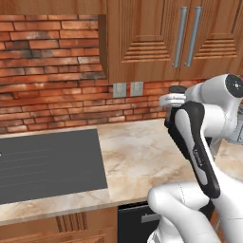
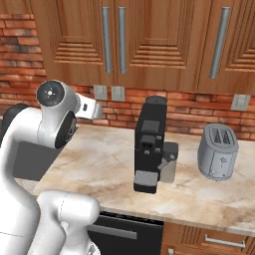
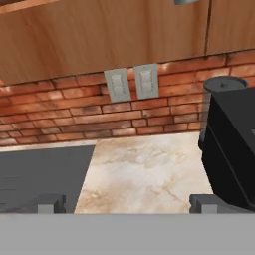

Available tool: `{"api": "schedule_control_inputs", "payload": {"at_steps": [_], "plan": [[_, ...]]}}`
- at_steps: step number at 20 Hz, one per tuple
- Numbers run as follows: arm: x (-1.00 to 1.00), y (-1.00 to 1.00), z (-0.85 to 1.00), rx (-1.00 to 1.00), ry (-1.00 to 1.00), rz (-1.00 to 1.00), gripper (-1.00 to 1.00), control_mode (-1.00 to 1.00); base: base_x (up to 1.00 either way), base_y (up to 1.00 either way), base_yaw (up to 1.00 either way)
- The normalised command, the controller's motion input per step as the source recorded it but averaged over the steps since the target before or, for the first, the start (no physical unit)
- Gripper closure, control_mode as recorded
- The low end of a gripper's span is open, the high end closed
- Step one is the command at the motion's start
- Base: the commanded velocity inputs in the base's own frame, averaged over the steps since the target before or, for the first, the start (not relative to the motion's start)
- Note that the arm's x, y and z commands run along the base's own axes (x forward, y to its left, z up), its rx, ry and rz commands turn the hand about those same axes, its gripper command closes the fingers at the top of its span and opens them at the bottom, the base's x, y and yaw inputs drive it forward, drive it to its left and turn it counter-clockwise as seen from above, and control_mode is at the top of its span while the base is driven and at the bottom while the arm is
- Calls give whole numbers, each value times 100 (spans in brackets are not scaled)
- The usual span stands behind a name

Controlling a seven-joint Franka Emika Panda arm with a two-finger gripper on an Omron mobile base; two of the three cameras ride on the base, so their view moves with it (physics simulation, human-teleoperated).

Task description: Open the cabinet, pick the kettle from the cabinet, and place it in the sink.

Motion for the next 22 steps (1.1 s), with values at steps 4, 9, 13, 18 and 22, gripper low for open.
{"api": "schedule_control_inputs", "payload": {"at_steps": [4, 9, 13, 18, 22], "plan": [[-9, -14, 32, 9, -5, -1, -100, -100, 0, 0, 0], [-5, -14, 31, 6, -2, 0, -100, -100, 0, 0, 0], [0, -5, 29, 0, 0, 0, -100, -100, 0, 0, 0], [0, -5, 31, 0, 5, 0, -100, -100, 0, 0, 0], [0, -5, 30, 0, 10, 0, -100, -100, 0, 0, 0]]}}
